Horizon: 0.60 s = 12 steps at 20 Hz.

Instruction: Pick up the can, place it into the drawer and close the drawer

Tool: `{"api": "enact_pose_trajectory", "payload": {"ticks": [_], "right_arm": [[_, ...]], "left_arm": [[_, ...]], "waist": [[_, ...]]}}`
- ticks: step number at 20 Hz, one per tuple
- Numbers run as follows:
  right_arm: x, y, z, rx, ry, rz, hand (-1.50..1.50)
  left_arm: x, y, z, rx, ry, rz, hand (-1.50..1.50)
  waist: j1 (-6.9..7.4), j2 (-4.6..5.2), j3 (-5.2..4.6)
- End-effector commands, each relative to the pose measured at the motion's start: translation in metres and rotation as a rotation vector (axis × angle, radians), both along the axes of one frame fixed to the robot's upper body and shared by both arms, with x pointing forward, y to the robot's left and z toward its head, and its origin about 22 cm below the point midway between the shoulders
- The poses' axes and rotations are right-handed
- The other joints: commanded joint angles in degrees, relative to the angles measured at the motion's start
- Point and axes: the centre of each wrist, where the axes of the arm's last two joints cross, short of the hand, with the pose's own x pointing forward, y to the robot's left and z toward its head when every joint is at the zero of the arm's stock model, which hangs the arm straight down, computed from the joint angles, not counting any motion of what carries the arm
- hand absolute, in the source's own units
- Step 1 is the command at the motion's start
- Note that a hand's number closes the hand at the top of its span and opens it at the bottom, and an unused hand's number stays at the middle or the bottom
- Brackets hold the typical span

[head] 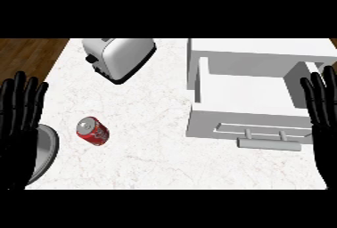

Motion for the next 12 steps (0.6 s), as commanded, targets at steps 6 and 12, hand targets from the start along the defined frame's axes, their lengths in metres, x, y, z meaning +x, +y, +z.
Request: {"api": "enact_pose_trajectory", "payload": {"ticks": [6,12], "right_arm": [[0.005,0.005,-0.008,0.027,0.053,0.058,-1.50],[-0.014,-0.025,-0.030,0.105,0.309,-0.228,-1.50]], "left_arm": [[0.011,0.015,0.002,-0.007,0.017,-0.669,-1.50],[0.005,0.116,-0.012,0.144,0.360,-0.657,-1.50]], "waist": [[-4.25,3.13,-0.11],[-3.59,2.76,0.16]]}}
